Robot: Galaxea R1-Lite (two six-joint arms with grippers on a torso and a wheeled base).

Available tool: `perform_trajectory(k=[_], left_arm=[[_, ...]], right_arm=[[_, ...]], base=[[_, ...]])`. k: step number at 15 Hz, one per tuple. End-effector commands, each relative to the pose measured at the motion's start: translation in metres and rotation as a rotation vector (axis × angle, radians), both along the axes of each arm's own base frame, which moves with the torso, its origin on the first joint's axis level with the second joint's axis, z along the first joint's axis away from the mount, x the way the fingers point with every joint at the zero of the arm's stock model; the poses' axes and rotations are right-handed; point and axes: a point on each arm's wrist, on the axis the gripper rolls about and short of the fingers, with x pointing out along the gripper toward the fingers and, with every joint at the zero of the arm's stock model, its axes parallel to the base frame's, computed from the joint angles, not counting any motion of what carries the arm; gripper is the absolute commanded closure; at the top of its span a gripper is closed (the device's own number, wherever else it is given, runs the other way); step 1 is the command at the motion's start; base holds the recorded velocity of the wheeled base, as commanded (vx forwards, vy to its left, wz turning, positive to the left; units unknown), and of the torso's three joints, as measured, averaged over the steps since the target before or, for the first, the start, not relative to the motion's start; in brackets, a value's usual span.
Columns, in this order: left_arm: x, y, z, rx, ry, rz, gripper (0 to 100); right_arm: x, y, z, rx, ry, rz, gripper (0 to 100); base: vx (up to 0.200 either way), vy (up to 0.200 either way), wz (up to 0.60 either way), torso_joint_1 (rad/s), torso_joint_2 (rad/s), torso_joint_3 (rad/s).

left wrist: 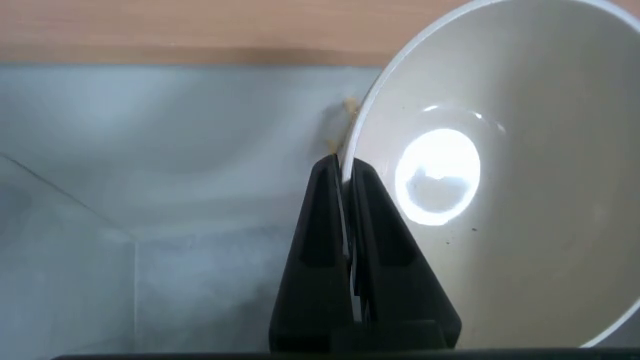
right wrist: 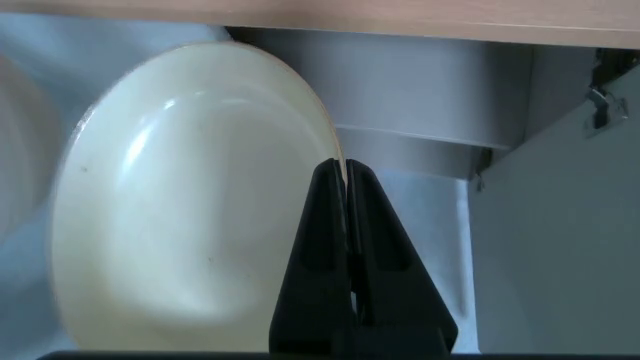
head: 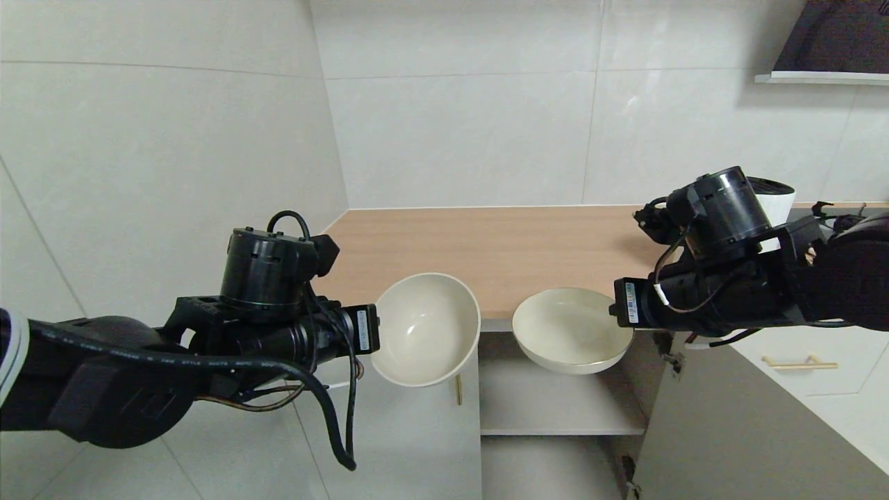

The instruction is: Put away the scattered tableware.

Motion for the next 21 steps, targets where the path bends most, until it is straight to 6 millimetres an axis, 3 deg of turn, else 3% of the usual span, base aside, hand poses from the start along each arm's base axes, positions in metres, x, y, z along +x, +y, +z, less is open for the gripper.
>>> perform_trajectory(k=[1, 12, 21], left_arm=[[0.001, 0.0, -0.002, 0.003, 0.006, 0.002, 100], [0.003, -0.001, -0.005, 0.007, 0.014, 0.002, 100], [0.003, -0.001, -0.005, 0.007, 0.014, 0.002, 100]], right_arm=[[0.001, 0.0, -0.001, -0.002, 0.003, -0.003, 100], [0.005, 0.001, -0.01, -0.031, 0.022, 0.006, 100], [0.006, 0.001, -0.015, -0.049, 0.033, 0.014, 100]], base=[[0.0, 0.0, 0.0, 0.0, 0.0, 0.0], [0.0, 0.0, 0.0, 0.0, 0.0, 0.0], [0.0, 0.0, 0.0, -0.172, 0.42, 0.25]])
